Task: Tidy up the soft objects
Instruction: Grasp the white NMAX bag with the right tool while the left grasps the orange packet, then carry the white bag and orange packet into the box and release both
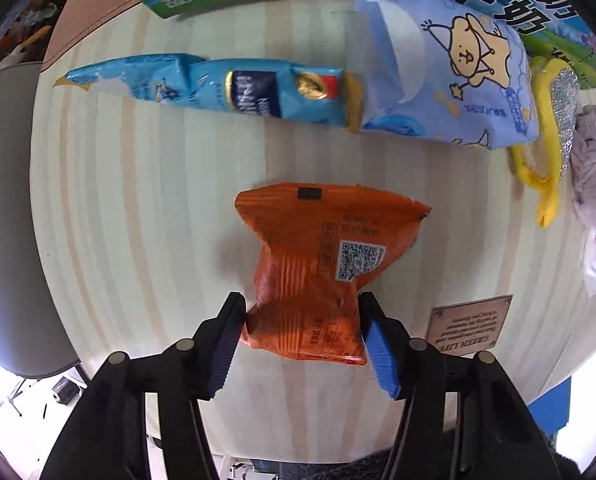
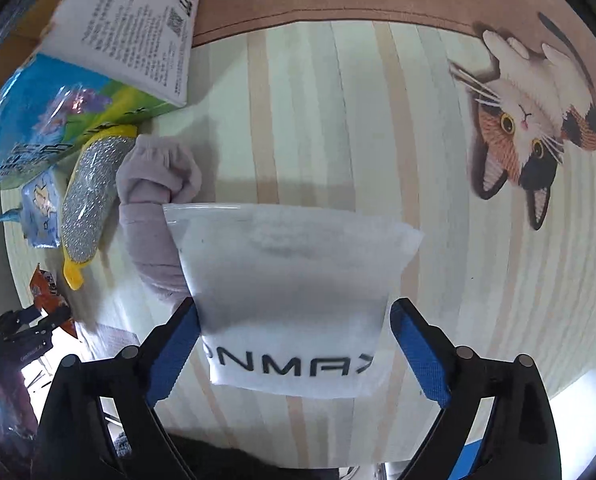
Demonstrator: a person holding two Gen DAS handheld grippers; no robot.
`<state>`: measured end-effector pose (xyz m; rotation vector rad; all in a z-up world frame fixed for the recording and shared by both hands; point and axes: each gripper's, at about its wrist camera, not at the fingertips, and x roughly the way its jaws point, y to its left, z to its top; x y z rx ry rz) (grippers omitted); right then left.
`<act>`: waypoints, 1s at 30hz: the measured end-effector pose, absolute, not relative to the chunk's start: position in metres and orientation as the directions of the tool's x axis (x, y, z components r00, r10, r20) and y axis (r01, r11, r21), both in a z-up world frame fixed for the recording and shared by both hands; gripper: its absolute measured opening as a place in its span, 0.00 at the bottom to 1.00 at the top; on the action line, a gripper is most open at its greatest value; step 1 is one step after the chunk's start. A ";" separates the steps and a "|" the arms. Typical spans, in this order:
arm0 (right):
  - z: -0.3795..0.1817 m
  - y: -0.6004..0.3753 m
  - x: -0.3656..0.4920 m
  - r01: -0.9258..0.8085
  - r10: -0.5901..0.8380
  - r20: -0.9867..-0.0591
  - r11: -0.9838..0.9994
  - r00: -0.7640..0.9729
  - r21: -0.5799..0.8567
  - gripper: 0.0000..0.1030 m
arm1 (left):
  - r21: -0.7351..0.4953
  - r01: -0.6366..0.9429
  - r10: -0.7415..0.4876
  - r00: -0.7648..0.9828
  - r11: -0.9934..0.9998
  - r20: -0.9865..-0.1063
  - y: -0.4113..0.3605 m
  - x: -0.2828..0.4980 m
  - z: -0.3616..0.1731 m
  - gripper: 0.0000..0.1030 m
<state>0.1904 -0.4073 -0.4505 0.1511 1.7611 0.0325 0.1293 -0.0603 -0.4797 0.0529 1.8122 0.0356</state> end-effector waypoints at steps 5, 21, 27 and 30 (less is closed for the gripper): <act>-0.459 -0.407 0.191 0.060 0.095 -0.975 0.995 -0.202 0.084 0.79 | 0.042 -0.034 0.033 -0.222 0.999 -0.974 -0.073 0.133 -0.469 0.44; -0.328 -0.382 0.178 0.055 0.288 -0.957 0.957 -0.040 0.285 0.67 | -0.129 -0.098 -0.133 -0.032 0.987 -0.991 -0.082 0.164 -0.340 0.38; -0.250 -0.345 0.201 -0.037 0.367 -0.928 0.930 0.068 0.365 0.67 | -0.178 -0.065 -0.171 0.112 0.982 -0.979 -0.079 0.234 -0.267 0.38; -0.243 -0.319 0.242 -0.057 0.364 -0.926 0.931 0.099 0.360 0.67 | -0.193 -0.056 -0.184 0.129 0.980 -0.974 -0.074 0.280 -0.257 0.38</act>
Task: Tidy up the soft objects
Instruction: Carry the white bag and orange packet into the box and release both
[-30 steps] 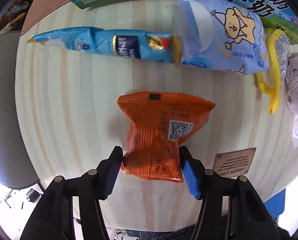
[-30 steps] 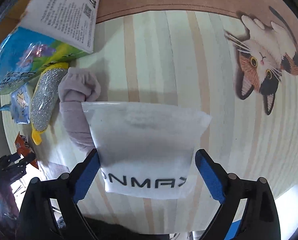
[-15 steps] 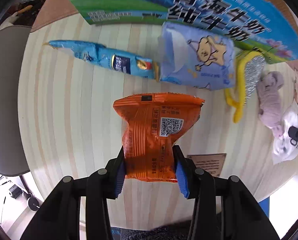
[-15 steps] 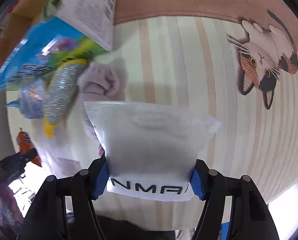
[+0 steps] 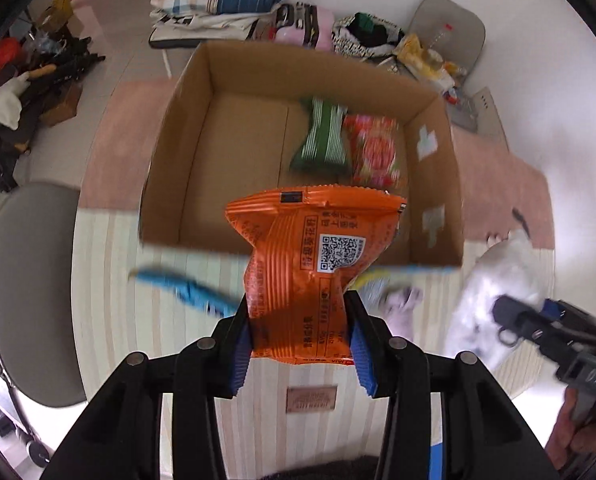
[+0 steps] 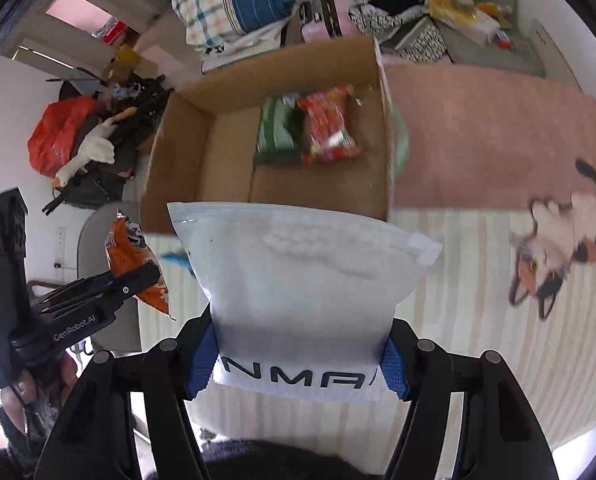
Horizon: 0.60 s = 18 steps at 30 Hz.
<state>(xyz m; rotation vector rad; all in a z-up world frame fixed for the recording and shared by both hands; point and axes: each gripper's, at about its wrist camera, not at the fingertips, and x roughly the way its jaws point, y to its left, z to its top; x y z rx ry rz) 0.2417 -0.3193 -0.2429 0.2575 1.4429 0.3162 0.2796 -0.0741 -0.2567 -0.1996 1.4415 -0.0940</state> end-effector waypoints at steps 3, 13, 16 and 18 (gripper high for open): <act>-0.251 -0.299 0.285 -0.056 0.351 -0.930 0.936 0.105 0.347 0.67 | -0.174 -0.045 -0.167 0.133 0.984 -0.977 -0.063 0.316 -0.261 0.38; -0.358 -0.250 0.378 -0.025 0.276 -0.959 0.960 -0.067 0.278 0.67 | -0.123 -0.066 -0.127 -0.070 0.990 -0.989 -0.051 0.450 -0.348 0.38; -0.387 -0.244 0.388 -0.022 0.261 -0.958 0.964 -0.115 0.265 0.67 | -0.130 -0.058 -0.136 -0.127 0.990 -0.983 -0.054 0.463 -0.369 0.38; -0.402 -0.241 0.392 -0.019 0.257 -0.955 0.965 -0.145 0.263 0.67 | -0.109 -0.040 -0.114 -0.150 0.993 -0.982 -0.057 0.473 -0.382 0.38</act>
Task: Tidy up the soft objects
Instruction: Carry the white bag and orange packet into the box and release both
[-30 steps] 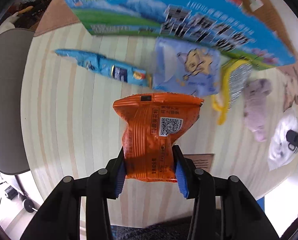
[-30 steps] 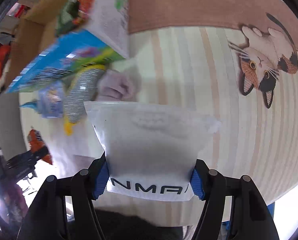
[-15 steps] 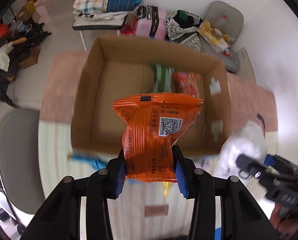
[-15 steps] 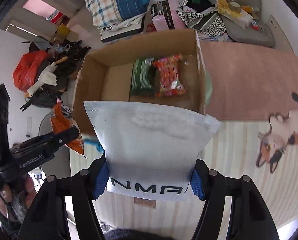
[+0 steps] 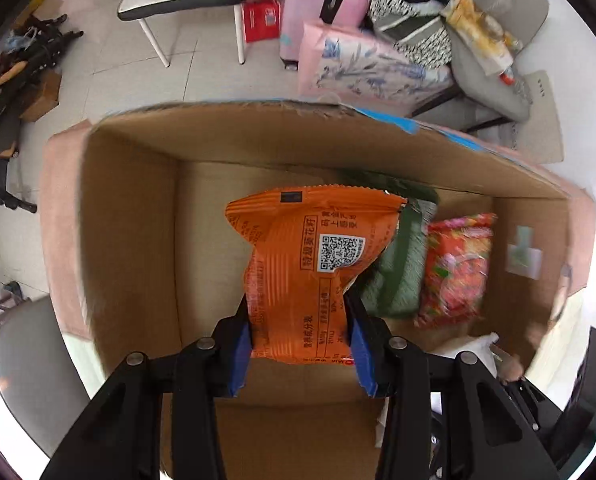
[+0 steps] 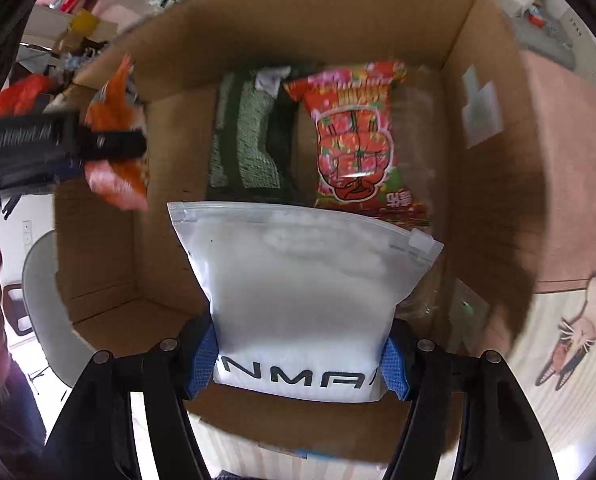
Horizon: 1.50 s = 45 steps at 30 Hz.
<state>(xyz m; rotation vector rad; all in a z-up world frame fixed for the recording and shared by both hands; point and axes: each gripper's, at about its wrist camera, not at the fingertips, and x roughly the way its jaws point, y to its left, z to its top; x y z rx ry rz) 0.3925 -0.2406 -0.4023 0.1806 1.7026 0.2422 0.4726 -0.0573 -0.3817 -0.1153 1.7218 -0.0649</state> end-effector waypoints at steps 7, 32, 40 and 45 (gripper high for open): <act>-0.437 -0.237 0.397 -0.040 0.182 -0.960 0.980 -0.211 0.195 0.69 | -0.087 0.009 -0.083 -0.205 0.996 -0.975 -0.066 0.493 -0.414 0.40; -0.314 -0.248 0.398 -0.076 0.101 -0.995 0.992 0.028 0.098 1.00 | -0.056 -0.014 -0.054 0.078 0.998 -0.996 -0.049 0.408 -0.279 0.97; -0.277 -0.245 0.359 -0.074 0.127 -0.983 0.990 0.129 0.118 1.00 | -0.047 -0.017 -0.044 0.139 0.999 -0.989 -0.050 0.358 -0.260 0.97; -0.254 -0.248 0.333 -0.080 0.157 -0.970 0.986 0.187 0.144 1.00 | -0.047 -0.046 -0.037 0.209 0.998 -0.977 -0.051 0.323 -0.240 0.97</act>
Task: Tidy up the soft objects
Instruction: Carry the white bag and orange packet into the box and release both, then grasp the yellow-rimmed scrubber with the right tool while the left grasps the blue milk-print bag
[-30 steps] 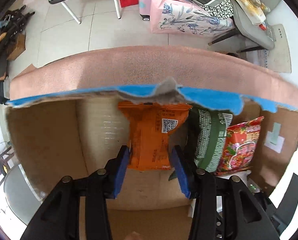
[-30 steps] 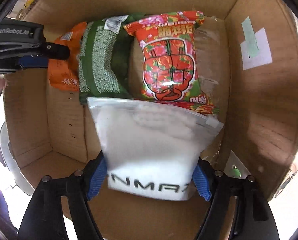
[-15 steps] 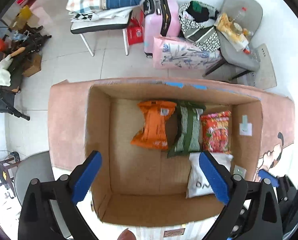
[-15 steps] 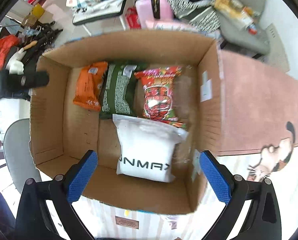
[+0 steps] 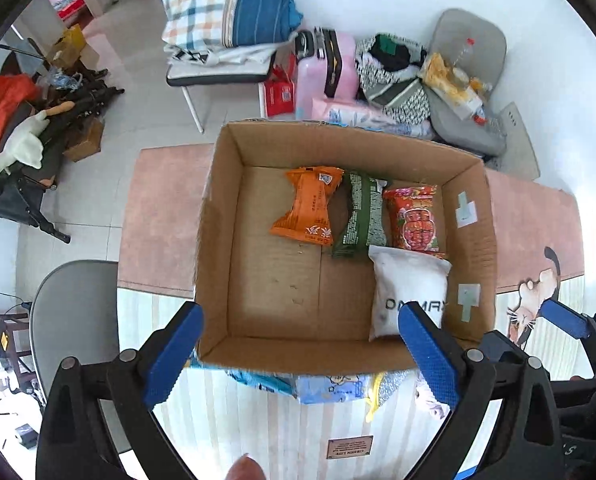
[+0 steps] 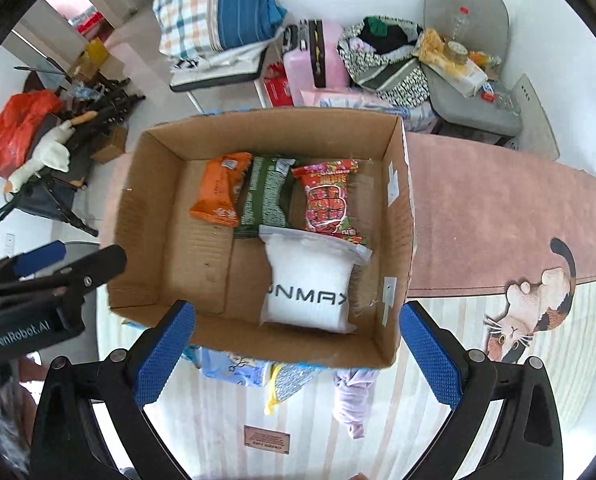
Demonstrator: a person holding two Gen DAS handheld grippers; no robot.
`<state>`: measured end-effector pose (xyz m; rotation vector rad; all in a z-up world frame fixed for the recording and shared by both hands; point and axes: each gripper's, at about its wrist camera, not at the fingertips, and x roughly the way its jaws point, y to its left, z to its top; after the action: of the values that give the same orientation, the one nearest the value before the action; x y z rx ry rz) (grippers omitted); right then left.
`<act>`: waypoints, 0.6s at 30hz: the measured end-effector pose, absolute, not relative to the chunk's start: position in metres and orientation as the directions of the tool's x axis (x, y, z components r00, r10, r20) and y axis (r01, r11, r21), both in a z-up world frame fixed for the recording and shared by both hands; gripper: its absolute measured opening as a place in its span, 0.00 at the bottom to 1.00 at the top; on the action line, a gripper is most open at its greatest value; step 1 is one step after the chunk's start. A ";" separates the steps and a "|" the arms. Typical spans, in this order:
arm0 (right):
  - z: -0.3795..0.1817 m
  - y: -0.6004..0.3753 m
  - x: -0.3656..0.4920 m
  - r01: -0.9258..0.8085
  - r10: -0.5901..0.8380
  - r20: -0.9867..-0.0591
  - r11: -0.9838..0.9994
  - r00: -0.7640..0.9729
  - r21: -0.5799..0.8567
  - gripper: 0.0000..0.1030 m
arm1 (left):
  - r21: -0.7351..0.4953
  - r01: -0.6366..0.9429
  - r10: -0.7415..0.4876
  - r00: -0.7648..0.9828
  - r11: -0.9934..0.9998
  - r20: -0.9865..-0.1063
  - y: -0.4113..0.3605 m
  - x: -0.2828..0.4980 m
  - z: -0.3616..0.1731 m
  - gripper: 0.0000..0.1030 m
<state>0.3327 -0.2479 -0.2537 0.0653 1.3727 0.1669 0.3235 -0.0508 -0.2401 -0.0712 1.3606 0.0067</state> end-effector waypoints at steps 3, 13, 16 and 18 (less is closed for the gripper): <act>-0.254 -0.254 0.307 -0.058 0.156 -0.967 0.987 0.201 0.147 1.00 | -0.028 -0.119 0.000 0.231 0.993 -0.973 -0.044 0.289 -0.242 0.97; -0.384 -0.267 0.237 0.089 0.266 -0.963 0.961 -0.043 0.261 0.76 | -0.098 -0.280 -0.118 -0.055 0.955 -0.992 -0.029 0.211 -0.374 0.71; -0.417 -0.263 0.236 0.128 0.277 -0.958 0.955 -0.069 0.267 0.73 | -0.099 -0.248 -0.117 -0.058 0.964 -0.991 -0.036 0.214 -0.395 0.64; -0.430 -0.259 0.236 0.136 0.289 -0.953 0.951 -0.089 0.276 0.64 | -0.078 -0.193 -0.087 -0.040 0.978 -0.995 -0.045 0.221 -0.403 0.63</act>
<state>0.2356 -0.2586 -0.4304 0.3275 1.6652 0.1312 0.2213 -0.0448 -0.4029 -0.2179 1.6127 0.0867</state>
